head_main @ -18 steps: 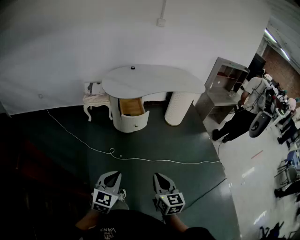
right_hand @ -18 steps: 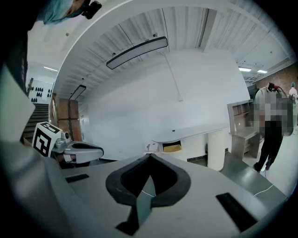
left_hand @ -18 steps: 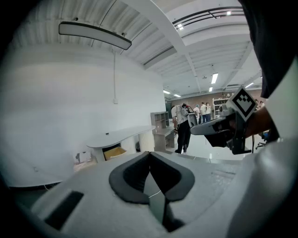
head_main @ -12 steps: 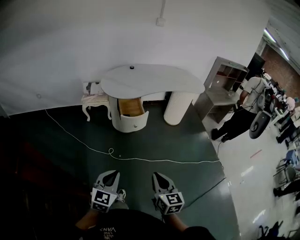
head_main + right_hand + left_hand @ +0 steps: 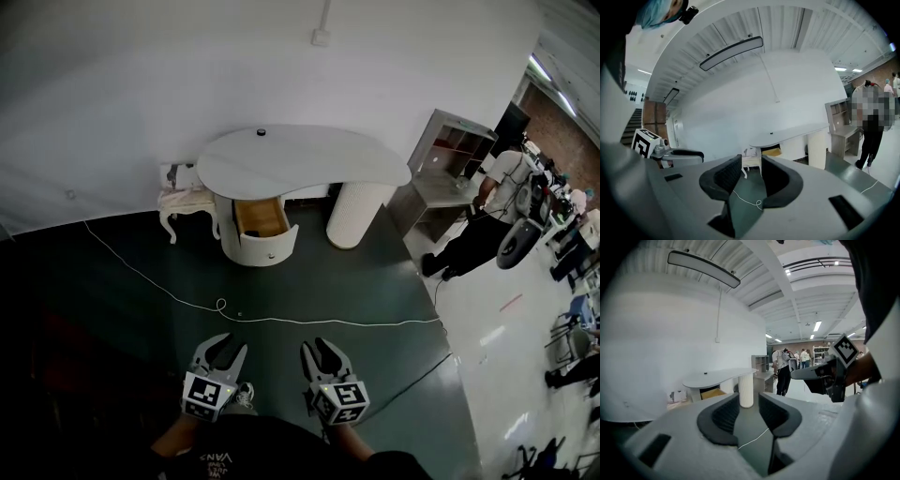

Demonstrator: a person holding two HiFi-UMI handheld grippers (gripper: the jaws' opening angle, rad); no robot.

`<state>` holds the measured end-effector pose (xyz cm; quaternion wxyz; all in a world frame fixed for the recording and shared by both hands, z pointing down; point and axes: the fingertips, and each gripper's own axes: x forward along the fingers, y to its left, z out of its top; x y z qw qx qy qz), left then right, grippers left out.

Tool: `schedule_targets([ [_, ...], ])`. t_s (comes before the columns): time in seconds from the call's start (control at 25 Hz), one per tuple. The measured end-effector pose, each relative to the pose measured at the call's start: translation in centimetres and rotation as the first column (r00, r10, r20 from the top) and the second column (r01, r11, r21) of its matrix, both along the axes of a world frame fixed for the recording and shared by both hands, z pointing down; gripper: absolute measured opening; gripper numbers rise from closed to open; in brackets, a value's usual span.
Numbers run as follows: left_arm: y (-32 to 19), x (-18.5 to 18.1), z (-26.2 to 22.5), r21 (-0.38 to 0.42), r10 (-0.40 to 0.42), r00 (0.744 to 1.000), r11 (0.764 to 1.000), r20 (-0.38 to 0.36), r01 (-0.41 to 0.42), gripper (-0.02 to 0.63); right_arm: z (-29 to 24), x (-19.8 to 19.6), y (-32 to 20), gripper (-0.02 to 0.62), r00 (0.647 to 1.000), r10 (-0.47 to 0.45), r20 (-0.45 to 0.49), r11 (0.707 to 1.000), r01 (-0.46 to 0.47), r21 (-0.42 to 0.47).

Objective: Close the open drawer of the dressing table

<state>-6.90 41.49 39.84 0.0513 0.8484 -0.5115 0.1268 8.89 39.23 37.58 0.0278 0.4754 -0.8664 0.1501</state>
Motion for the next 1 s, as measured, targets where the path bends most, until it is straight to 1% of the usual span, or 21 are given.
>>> schedule_targets([
  [0.04,-0.7,-0.4,0.1,-0.002,0.006,1.000,1.000,-0.004,-0.006,0.155,0.1,-0.4,-0.5,0.148,1.000,0.006,0.000,1.000,-0.006,-0.004],
  [0.08,-1.3,-0.7,0.3,-0.004,0.012,1.000,1.000,-0.008,-0.012,0.184,0.1,-0.7,-1.1,0.170,1.000,0.015,0.001,1.000,-0.015,-0.008],
  [0.2,-3.1,-1.7,0.3,-0.019,0.035,0.999,0.999,-0.012,-0.035,0.184,0.3,-1.4,-2.8,0.210,0.999,0.048,0.004,0.999,-0.048,-0.019],
  [0.24,-3.7,-2.0,0.3,-0.022,0.043,0.999,0.999,-0.012,-0.043,0.184,0.4,-1.8,-3.3,0.233,0.999,0.054,0.004,0.998,-0.053,-0.022],
  [0.28,-4.4,-2.4,0.3,-0.020,0.049,0.999,0.999,-0.010,-0.049,0.186,0.5,-2.2,-3.9,0.241,0.998,0.058,0.002,0.998,-0.058,-0.026],
  [0.4,-6.1,-3.9,0.5,-0.029,0.065,0.998,0.997,-0.002,-0.065,0.187,0.8,-3.5,-5.4,0.249,0.997,0.075,-0.005,0.997,-0.075,-0.037],
  [0.6,-8.4,-5.8,0.1,-0.060,0.093,0.995,0.994,-0.024,-0.095,0.189,0.6,-5.5,-7.9,0.253,0.992,0.123,0.007,0.992,-0.122,-0.044],
  [0.8,-10.8,-7.9,0.3,-0.069,0.113,0.993,0.991,-0.014,-0.114,0.189,1.2,-7.0,-9.9,0.262,0.990,0.139,-0.012,0.989,-0.139,-0.046],
  [0.88,-11.8,-8.5,0.4,-0.066,0.110,0.994,0.992,-0.016,-0.111,0.189,1.0,-7.2,-10.9,0.264,0.988,0.156,-0.002,0.986,-0.156,-0.051],
  [1.0,-13.0,-8.7,1.3,-0.034,0.111,0.993,0.993,-0.036,-0.112,0.189,1.4,-7.1,-12.0,0.266,0.987,0.161,-0.006,0.985,-0.161,-0.066],
])
